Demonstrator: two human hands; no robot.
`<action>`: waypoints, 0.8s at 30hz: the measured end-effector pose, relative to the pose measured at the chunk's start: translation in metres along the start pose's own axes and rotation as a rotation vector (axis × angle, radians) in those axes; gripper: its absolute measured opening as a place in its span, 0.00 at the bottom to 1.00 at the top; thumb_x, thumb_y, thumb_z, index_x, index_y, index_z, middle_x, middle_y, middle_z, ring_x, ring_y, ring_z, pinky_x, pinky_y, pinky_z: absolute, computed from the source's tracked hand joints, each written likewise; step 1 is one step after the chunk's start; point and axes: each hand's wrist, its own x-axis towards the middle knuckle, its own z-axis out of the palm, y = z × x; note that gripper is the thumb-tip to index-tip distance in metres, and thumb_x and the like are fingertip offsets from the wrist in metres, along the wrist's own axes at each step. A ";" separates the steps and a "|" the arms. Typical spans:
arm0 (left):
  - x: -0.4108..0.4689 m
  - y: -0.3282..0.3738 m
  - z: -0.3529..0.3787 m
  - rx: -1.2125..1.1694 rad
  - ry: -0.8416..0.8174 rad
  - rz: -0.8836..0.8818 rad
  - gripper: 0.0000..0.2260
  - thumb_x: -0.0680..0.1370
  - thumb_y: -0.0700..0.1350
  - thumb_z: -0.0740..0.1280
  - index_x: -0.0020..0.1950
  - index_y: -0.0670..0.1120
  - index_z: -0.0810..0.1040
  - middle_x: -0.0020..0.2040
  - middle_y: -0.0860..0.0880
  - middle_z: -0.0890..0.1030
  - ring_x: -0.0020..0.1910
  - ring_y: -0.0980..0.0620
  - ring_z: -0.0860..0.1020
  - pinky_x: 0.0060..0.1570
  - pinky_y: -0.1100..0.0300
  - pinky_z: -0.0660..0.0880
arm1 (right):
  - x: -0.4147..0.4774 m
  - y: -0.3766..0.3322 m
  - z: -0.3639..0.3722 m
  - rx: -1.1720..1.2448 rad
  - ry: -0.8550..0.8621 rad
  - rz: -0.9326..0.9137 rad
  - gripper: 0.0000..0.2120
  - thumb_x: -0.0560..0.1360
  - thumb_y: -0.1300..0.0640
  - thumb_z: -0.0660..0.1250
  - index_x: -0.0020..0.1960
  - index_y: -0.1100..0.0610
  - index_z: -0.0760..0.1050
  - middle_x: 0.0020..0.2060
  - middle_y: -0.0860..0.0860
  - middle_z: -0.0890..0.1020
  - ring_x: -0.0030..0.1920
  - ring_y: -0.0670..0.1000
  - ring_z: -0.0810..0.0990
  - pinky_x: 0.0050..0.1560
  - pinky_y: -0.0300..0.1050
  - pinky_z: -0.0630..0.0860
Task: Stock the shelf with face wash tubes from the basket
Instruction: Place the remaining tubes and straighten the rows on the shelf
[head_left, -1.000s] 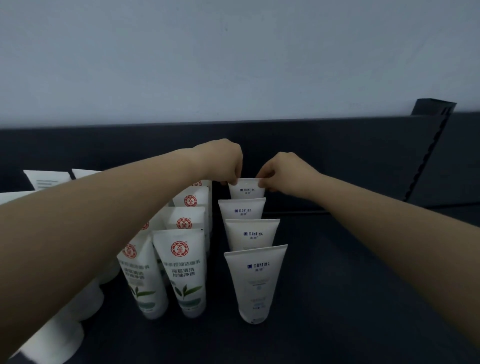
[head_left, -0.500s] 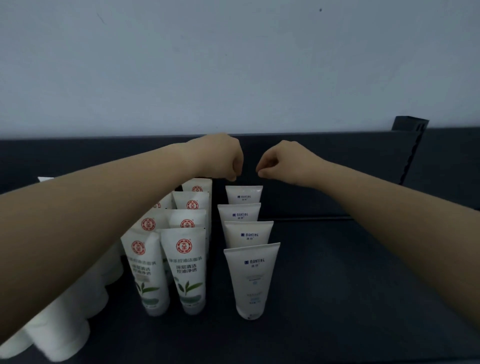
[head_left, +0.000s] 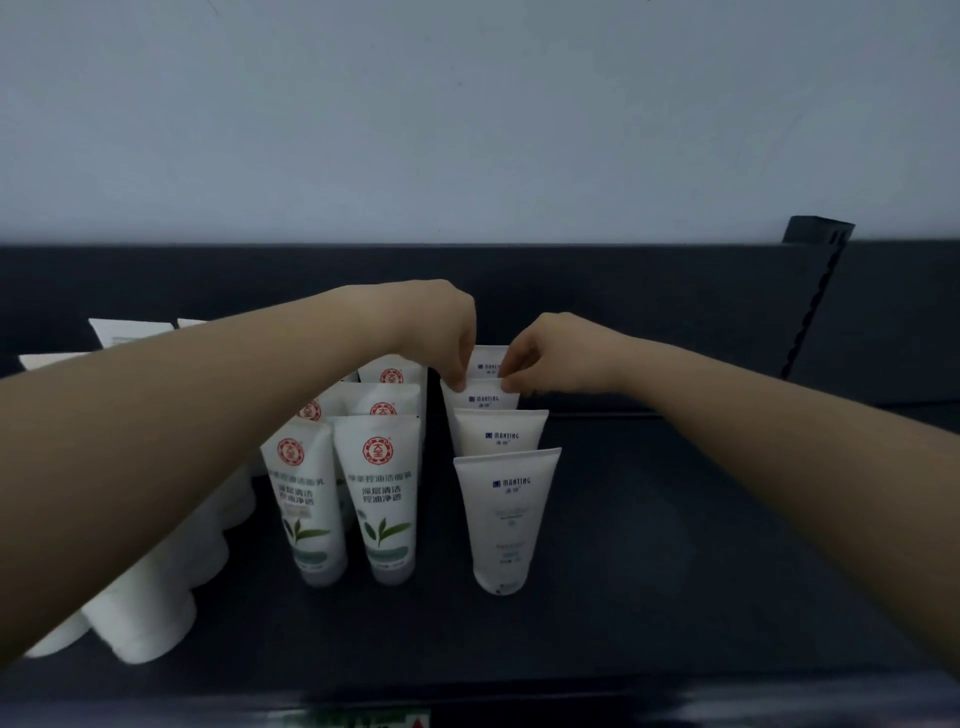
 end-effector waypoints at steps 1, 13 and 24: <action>0.001 0.000 0.002 0.002 -0.002 0.002 0.10 0.73 0.52 0.71 0.50 0.49 0.83 0.46 0.54 0.82 0.45 0.56 0.77 0.46 0.62 0.72 | 0.001 0.000 0.002 -0.008 0.002 -0.004 0.11 0.75 0.53 0.69 0.56 0.54 0.81 0.45 0.47 0.84 0.44 0.44 0.82 0.50 0.39 0.77; 0.006 -0.005 0.012 -0.028 0.024 -0.005 0.08 0.75 0.48 0.70 0.50 0.46 0.83 0.42 0.52 0.82 0.38 0.58 0.75 0.36 0.65 0.68 | 0.007 0.006 0.010 0.064 0.044 0.023 0.08 0.75 0.58 0.69 0.53 0.57 0.82 0.43 0.52 0.85 0.38 0.46 0.84 0.41 0.36 0.81; 0.011 -0.004 0.014 -0.050 0.042 -0.003 0.08 0.75 0.48 0.70 0.52 0.47 0.82 0.45 0.52 0.82 0.44 0.55 0.76 0.42 0.62 0.68 | 0.006 0.009 0.008 0.031 0.070 0.032 0.09 0.75 0.59 0.69 0.55 0.58 0.82 0.43 0.52 0.85 0.43 0.49 0.85 0.51 0.45 0.81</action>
